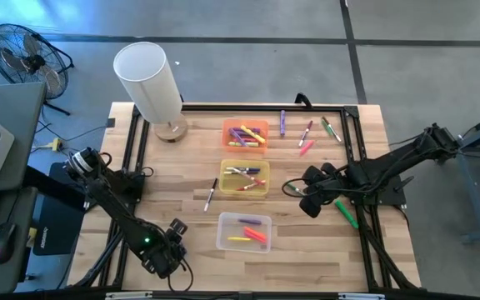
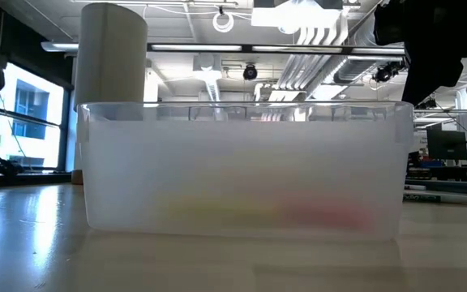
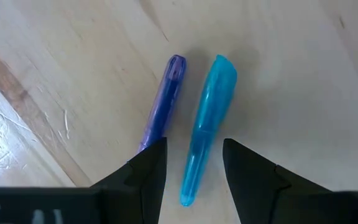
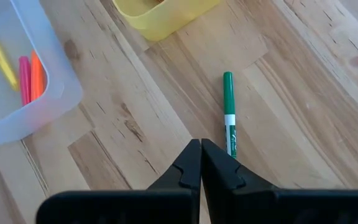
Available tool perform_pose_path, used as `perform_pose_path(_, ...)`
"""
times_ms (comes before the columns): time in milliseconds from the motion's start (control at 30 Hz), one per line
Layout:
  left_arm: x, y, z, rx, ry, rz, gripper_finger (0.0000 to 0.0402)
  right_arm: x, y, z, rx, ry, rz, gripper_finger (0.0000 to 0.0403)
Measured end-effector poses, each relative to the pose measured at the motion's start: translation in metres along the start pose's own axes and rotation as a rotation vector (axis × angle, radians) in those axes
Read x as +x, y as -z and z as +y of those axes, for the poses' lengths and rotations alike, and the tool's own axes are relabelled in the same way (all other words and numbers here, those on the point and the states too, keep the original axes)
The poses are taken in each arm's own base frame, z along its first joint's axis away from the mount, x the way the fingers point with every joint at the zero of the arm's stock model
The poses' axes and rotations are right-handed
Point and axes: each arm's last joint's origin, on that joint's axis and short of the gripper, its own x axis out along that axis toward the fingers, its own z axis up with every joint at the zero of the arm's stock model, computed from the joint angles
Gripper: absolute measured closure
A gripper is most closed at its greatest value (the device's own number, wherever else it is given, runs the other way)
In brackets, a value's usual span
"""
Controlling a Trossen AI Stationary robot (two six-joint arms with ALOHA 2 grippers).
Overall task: Pick & Place Markers
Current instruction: Put the light blue pen into the white bin
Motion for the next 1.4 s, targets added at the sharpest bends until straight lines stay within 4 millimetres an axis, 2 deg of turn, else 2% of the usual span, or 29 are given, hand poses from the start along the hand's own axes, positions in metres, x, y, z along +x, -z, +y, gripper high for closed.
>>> perform_pose_path(333,0.019,-0.002,-0.006,-0.024,0.061,0.059,0.025,0.0,0.0,0.0,0.001,-0.003,-0.002,0.0403)
perform_pose_path(467,0.022,-0.002,-0.005,-0.081,0.022,0.056,0.0253,0.0,-0.001,0.001,0.003,-0.008,-0.006,0.0403)
perform_pose_path(600,0.022,-0.002,-0.005,-0.088,0.004,0.046,0.0283,0.0,-0.001,0.001,0.004,-0.012,-0.008,0.0403)
perform_pose_path(833,0.023,-0.002,-0.006,-0.092,0.056,0.062,0.0371,0.0,-0.001,0.001,-0.007,-0.012,-0.009,0.0403)
perform_pose_path(967,0.022,-0.003,-0.007,-0.1,0.097,0.073,0.0375,0.0,-0.001,0.001,-0.015,-0.012,-0.009,0.0403)
perform_pose_path(1233,0.007,-0.014,-0.009,-0.123,0.1,0.114,0.0375,0.0,-0.001,0.001,-0.044,-0.012,-0.008,0.0403)
perform_pose_path(1400,-0.021,-0.027,-0.009,-0.149,0.124,0.052,0.0375,0.0,-0.002,0.002,-0.056,-0.026,-0.013,0.0403)
